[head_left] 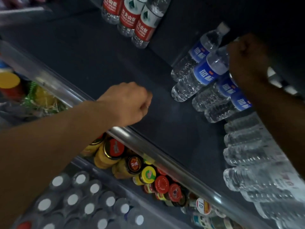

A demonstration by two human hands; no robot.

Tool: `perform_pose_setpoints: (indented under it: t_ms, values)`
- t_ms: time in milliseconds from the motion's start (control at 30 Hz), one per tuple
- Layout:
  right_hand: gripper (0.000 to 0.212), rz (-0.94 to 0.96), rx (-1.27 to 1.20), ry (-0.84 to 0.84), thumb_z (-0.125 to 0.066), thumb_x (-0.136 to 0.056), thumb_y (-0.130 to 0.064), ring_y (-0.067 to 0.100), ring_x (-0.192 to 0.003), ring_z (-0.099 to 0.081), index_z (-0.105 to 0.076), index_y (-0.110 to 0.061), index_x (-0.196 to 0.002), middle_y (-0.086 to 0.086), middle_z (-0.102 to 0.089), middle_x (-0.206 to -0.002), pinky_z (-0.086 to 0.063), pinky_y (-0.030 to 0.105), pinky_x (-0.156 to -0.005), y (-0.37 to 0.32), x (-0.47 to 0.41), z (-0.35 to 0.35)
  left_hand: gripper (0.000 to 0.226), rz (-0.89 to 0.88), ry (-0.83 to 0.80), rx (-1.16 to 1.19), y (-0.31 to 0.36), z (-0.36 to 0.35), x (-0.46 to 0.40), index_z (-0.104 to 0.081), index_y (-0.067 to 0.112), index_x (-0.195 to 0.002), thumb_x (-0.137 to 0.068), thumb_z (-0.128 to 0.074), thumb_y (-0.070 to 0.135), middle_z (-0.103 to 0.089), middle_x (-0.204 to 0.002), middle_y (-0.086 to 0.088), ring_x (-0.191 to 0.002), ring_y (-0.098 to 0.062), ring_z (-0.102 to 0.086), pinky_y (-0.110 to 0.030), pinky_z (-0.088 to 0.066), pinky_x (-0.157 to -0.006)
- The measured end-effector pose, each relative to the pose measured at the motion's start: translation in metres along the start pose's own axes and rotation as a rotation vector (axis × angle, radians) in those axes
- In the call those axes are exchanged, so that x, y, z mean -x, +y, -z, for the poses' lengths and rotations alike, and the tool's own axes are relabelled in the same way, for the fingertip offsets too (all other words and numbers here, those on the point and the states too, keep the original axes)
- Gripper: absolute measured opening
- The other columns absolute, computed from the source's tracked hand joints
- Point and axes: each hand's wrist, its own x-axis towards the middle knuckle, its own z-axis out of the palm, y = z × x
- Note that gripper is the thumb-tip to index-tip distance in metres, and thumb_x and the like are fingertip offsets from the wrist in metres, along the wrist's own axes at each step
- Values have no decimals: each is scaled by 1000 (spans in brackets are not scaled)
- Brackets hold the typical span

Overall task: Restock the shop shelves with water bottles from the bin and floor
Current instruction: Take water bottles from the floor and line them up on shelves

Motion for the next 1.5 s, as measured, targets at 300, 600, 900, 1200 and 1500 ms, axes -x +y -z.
perform_pose_setpoints:
  t_ms: [300,600,900,1200,1500]
  values:
    - [37,-43,93,13,-49,-94,-32,31,-111,-53,-57,-4,-117,19,-59,-121,-36,33,-85,15,-16,-20,12,-46,-7,30,21,-3,-28,-60,31,-99,-94,-49,31,-61,-88,9,-85,-14,-59,-29,-45,-69]
    - [42,-69,172,23,-46,-96,-37,30,-120,-49,-51,-11,-129,15,-53,-132,-38,31,-87,32,-23,-22,13,-72,-2,43,48,-9,-48,-61,29,-98,-93,-49,29,-63,-96,6,-91,-17,-60,-36,-52,-82]
    - [53,-83,242,-22,-39,-100,-39,31,-123,-50,-37,-4,-140,18,-51,-135,-39,36,-95,31,-11,-17,13,-70,-2,34,60,-11,-48,-62,31,-98,-92,-50,30,-63,-93,6,-90,-17,-61,-35,-52,-79]
    - [53,-205,-63,-122,-49,-96,-24,32,-112,-57,-30,-3,-141,19,-57,-126,-44,35,-90,-13,73,2,14,-51,-71,0,58,28,0,-63,31,-101,-92,-52,30,-65,-94,4,-90,-21,-62,-39,-54,-81]
    - [31,-264,-201,-372,-50,-96,-22,35,-96,-59,-46,-8,-123,16,-61,-106,-40,33,-71,-121,195,47,16,-31,-235,-106,49,89,114,-63,28,-100,-91,-49,28,-67,-101,-4,-96,-30,-62,-39,-52,-79]
